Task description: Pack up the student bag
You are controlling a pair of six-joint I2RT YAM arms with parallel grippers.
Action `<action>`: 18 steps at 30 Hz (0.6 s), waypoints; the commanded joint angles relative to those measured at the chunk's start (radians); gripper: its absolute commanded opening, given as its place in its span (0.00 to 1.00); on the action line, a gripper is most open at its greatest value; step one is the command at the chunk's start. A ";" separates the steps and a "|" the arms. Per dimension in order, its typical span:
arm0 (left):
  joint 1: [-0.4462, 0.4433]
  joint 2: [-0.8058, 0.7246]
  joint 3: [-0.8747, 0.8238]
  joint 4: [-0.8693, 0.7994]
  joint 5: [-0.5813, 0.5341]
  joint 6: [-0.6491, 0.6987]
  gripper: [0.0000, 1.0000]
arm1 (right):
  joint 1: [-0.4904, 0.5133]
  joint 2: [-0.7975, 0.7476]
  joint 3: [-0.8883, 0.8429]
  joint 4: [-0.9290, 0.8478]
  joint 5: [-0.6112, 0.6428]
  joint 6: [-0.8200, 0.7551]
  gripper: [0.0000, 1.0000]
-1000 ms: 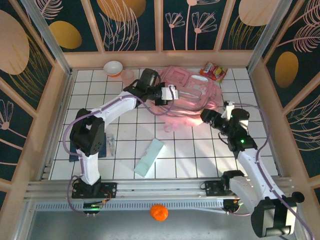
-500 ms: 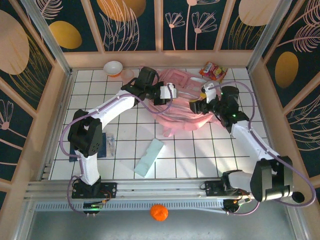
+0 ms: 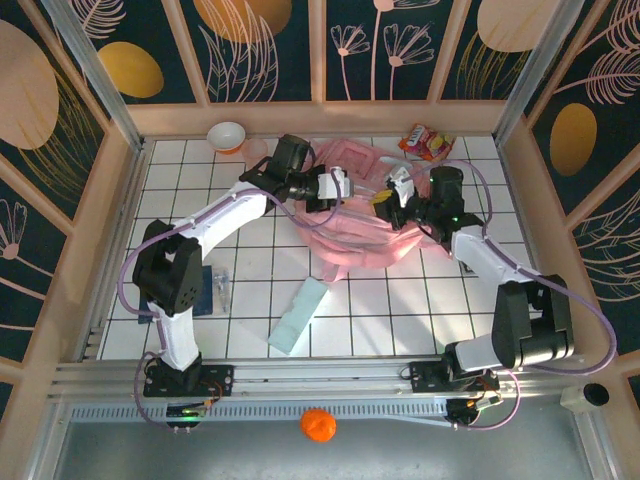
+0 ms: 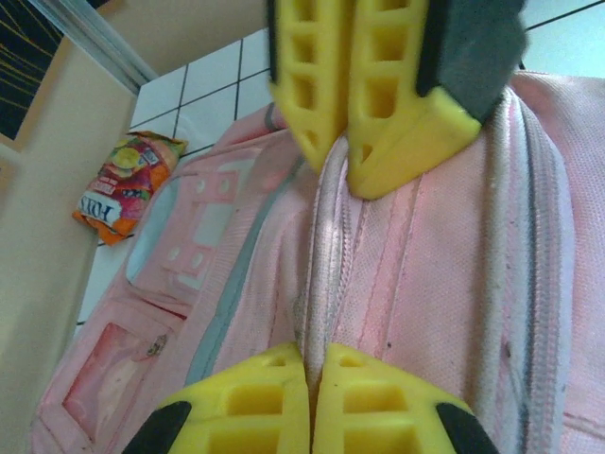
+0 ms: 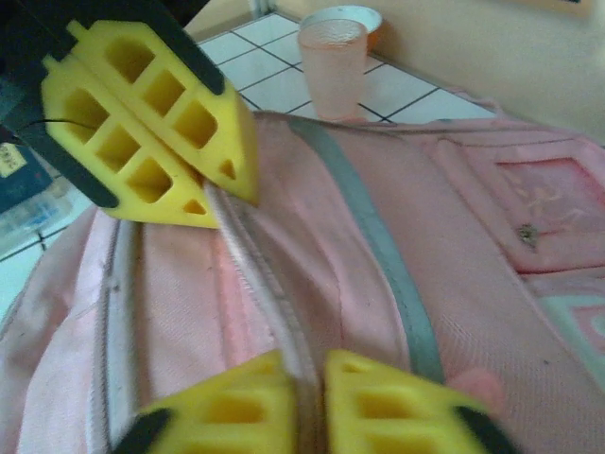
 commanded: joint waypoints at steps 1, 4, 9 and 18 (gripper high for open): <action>-0.010 -0.087 0.004 0.068 0.149 -0.013 0.07 | -0.017 0.006 0.049 0.033 0.018 -0.015 0.00; -0.010 -0.071 0.030 0.050 0.137 -0.052 0.54 | -0.017 -0.018 0.042 0.031 -0.032 -0.065 0.00; -0.012 -0.039 0.067 -0.002 0.174 -0.079 0.67 | -0.004 -0.053 0.025 0.022 -0.078 -0.166 0.00; -0.024 0.066 0.142 -0.074 0.173 -0.084 0.69 | 0.022 -0.070 0.057 -0.030 -0.094 -0.190 0.00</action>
